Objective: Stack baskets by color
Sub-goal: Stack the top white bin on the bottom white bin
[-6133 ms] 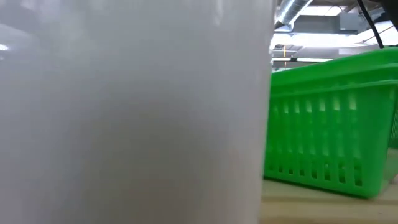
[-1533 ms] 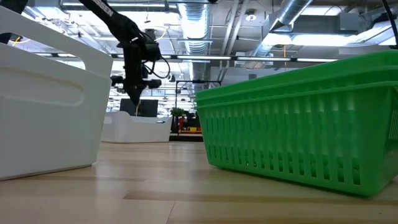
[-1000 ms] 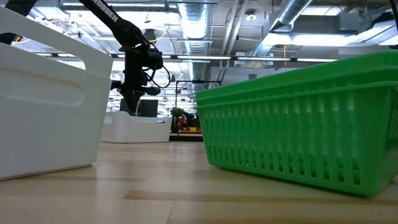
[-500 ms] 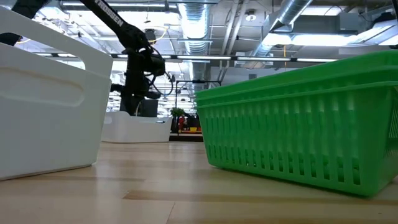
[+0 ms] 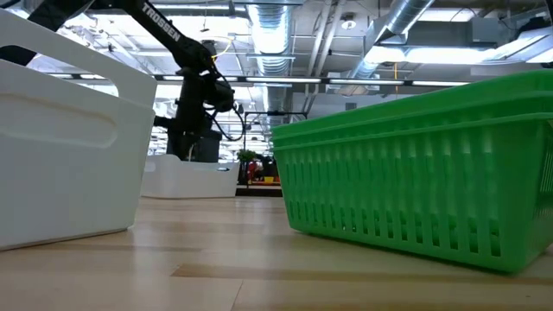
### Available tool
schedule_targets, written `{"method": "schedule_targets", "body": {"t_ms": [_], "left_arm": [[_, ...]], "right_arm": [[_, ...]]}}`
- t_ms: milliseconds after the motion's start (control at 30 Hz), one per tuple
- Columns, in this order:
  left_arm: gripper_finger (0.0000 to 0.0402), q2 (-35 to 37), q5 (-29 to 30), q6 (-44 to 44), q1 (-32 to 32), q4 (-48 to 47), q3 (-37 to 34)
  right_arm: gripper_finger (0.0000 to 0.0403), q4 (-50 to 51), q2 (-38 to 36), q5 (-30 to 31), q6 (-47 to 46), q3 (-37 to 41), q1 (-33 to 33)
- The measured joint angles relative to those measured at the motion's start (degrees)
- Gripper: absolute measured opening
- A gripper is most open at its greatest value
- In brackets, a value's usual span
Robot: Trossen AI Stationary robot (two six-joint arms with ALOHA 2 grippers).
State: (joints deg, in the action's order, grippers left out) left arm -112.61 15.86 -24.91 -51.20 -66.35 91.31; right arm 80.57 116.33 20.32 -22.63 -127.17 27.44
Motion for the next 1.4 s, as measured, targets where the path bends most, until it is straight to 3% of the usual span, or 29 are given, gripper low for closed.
{"method": "schedule_targets", "body": {"t_ms": [367, 700, 767, 867, 1000, 1133, 1300, 1400], "left_arm": [[0.0000, 0.0, -6.0, 9.5, 4.8, -5.6, 0.2], [0.0000, 0.0, -6.7, 10.9, 15.6, -6.0, 0.5], [0.0000, 0.1, -10.0, 11.0, 18.0, -4.5, 0.5], [0.0000, 0.1, -19.7, 13.5, 22.1, 0.0, 0.5], [0.0000, 0.3, -24.3, 11.2, 27.4, 4.0, 0.5], [0.0000, 2.7, -24.1, 10.1, 33.2, 4.8, 0.6], [0.0000, 9.2, -19.9, 6.4, 39.6, 1.9, 0.6], [0.0000, 16.1, -16.4, 3.4, 43.8, 0.9, 0.6]], "right_arm": [[0.0123, 0.0, 0.0, 0.0, 0.0, 0.0, 0.7], [0.0123, -0.1, 0.0, 0.7, -0.5, 0.0, 1.1], [0.0123, -0.1, 0.0, 0.7, -0.8, 0.0, 1.1], [0.0123, -0.1, 0.0, 0.8, -0.9, 0.0, 1.1], [0.0123, -0.1, 0.0, 0.8, -0.9, 0.0, 1.1], [0.0123, 0.4, 0.0, 0.8, -0.9, 0.0, 1.0], [0.0123, 3.2, 0.0, 1.5, -0.9, 0.0, 1.4], [0.0123, 7.1, 0.0, 8.3, -2.9, 0.0, 1.5]]}}
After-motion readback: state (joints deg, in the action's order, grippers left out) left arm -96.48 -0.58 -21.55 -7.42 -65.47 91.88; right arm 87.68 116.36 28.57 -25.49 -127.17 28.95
